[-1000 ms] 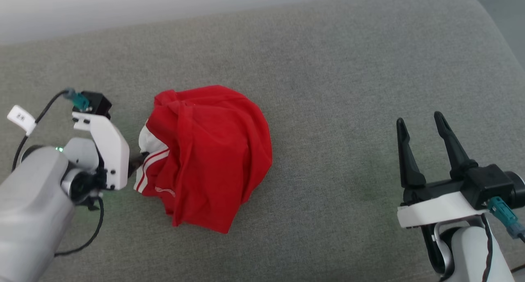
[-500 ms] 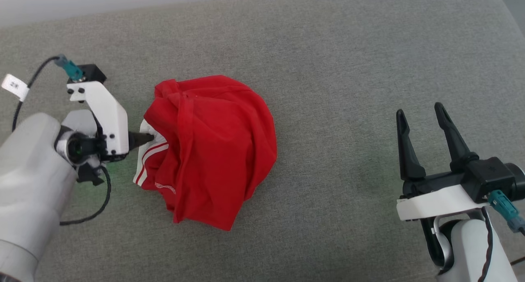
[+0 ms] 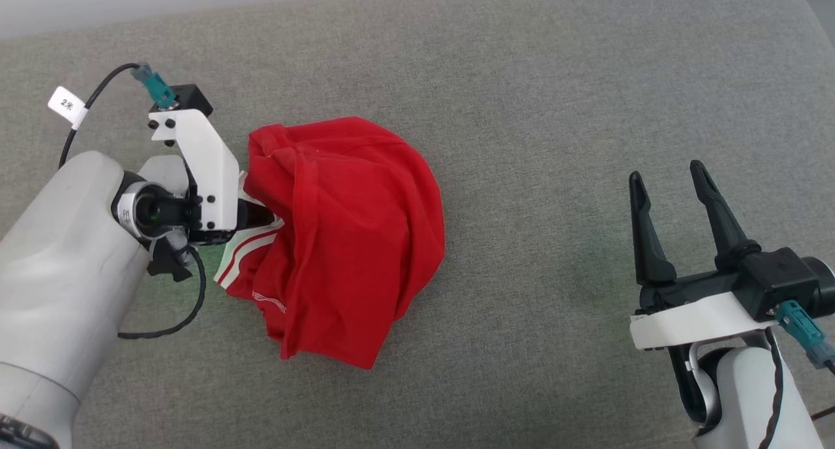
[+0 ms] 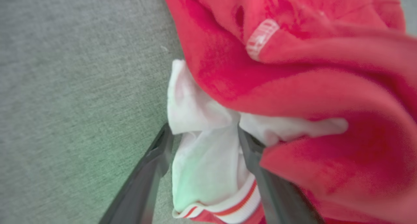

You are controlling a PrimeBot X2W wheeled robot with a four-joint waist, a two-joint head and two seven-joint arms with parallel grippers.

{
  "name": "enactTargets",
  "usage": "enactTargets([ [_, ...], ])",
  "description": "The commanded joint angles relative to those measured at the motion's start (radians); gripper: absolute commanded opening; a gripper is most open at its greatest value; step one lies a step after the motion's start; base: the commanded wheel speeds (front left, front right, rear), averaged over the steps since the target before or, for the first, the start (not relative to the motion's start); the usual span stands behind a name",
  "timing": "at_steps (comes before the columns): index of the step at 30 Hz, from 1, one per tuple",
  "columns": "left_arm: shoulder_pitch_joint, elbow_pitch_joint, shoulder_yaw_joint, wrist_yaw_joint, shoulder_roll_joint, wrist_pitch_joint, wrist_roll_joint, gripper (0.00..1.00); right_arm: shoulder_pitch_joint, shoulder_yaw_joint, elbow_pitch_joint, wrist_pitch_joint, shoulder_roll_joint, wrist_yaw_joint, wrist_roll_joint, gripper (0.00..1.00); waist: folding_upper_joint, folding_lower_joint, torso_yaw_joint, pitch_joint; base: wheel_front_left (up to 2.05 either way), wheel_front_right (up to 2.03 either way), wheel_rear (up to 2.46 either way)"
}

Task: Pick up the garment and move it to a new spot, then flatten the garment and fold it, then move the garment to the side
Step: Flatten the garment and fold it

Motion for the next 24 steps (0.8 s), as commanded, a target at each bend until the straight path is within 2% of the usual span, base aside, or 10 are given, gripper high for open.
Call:
enactTargets([
  [1,0.028,-0.005,-0.013,0.008,0.003,-0.006,0.016,1.00,-0.005,0.002,-0.003,-0.005,0.001,0.000,0.002,1.00,0.0000,0.0000,-0.002,0.003,0.00,0.00,0.00],
  [2,0.042,-0.005,-0.018,0.018,0.005,-0.009,0.023,1.00,-0.007,0.002,-0.003,-0.005,0.001,0.000,0.004,1.00,0.0000,0.0000,-0.002,0.005,0.00,0.00,0.00],
  [3,0.057,-0.004,-0.027,0.021,0.005,-0.003,0.029,0.73,-0.010,0.002,-0.002,-0.005,0.001,0.000,0.004,1.00,0.0000,0.0000,-0.003,0.006,0.00,0.00,0.00],
  [4,0.069,-0.006,-0.035,0.018,0.006,-0.002,0.034,0.27,-0.011,0.001,-0.002,-0.005,0.001,0.000,0.003,1.00,0.0000,0.0000,-0.004,0.007,0.00,0.00,0.00],
  [5,0.078,-0.007,-0.037,0.019,0.008,-0.015,0.034,0.00,-0.012,0.001,-0.001,-0.005,0.001,0.000,0.003,1.00,0.0000,0.0000,-0.004,0.008,0.00,0.00,0.00],
  [10,0.087,-0.014,-0.027,0.000,0.035,-0.069,0.039,0.00,0.002,-0.008,0.002,-0.005,0.001,0.000,-0.004,1.00,0.0000,0.0000,0.001,-0.008,0.00,0.00,0.00],
  [14,0.087,-0.052,-0.022,0.003,0.082,-0.099,0.056,0.00,0.025,-0.022,0.005,-0.005,0.001,0.000,-0.015,1.00,0.0000,0.0000,0.025,-0.035,0.00,0.00,0.00],
  [19,0.106,-0.134,0.005,0.033,0.151,-0.129,0.056,0.00,0.044,-0.025,0.007,-0.005,0.001,0.000,-0.024,1.00,0.0000,0.0000,0.057,-0.063,0.00,0.00,0.00],
  [24,0.156,-0.216,0.014,0.097,0.242,-0.119,0.064,0.00,0.047,-0.022,0.009,-0.005,0.001,0.000,-0.030,1.00,0.0000,0.0000,0.085,-0.080,0.00,0.00,0.00],
])
